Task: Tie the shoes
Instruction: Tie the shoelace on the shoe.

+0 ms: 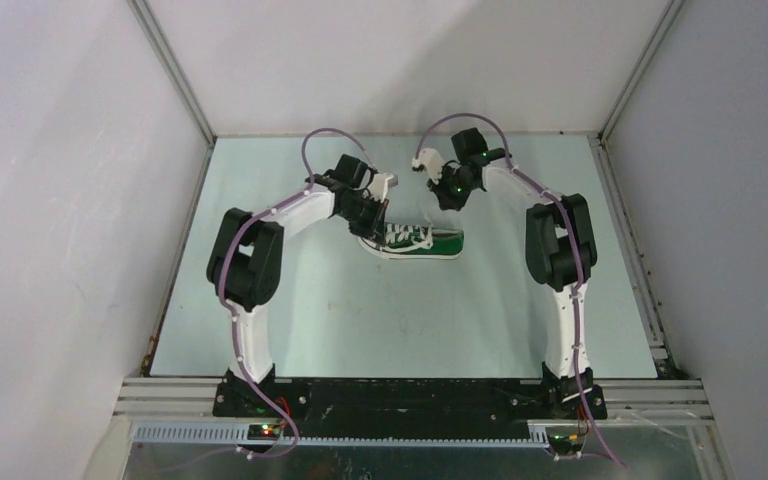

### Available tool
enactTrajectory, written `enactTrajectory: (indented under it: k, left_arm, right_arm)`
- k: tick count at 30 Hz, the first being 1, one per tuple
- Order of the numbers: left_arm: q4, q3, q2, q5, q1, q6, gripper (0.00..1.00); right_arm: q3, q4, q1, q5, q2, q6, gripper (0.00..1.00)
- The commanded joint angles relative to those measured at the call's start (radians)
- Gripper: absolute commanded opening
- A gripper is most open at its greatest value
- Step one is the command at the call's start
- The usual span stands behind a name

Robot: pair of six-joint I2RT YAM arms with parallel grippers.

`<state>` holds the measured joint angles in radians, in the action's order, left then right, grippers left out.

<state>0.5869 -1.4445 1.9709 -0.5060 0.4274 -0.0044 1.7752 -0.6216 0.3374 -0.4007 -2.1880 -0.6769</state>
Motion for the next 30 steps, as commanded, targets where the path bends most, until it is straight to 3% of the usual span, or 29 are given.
enactTrajectory:
  k: [1, 7, 12, 20, 26, 30]
  left_arm:
    - [-0.051, -0.066, 0.049, 0.107, -0.007, 0.000, 0.00]
    - [-0.094, -0.101, 0.070, 0.147, -0.020, 0.037, 0.00]
    - [-0.094, -0.157, 0.071, 0.156, -0.024, 0.061, 0.00]
    - [0.027, -0.122, -0.035, 0.076, -0.048, 0.084, 0.00]
    - [0.001, 0.065, -0.297, -0.066, -0.047, 0.187, 0.00]
    - [0.014, 0.121, -0.347, -0.111, -0.013, 0.257, 0.00]
  right_arm:
    - [-0.049, -0.202, 0.043, -0.022, 0.041, -0.092, 0.00]
    - [-0.145, -0.352, 0.091, -0.132, 0.105, -0.042, 0.00]
    - [-0.139, -0.368, 0.114, -0.206, 0.134, 0.049, 0.00]
    - [-0.060, -0.351, 0.064, -0.165, 0.175, 0.123, 0.00]
    - [0.013, -0.174, 0.051, -0.142, 0.237, 0.220, 0.00]
    - [0.086, 0.015, 0.077, -0.173, 0.184, 0.308, 0.00]
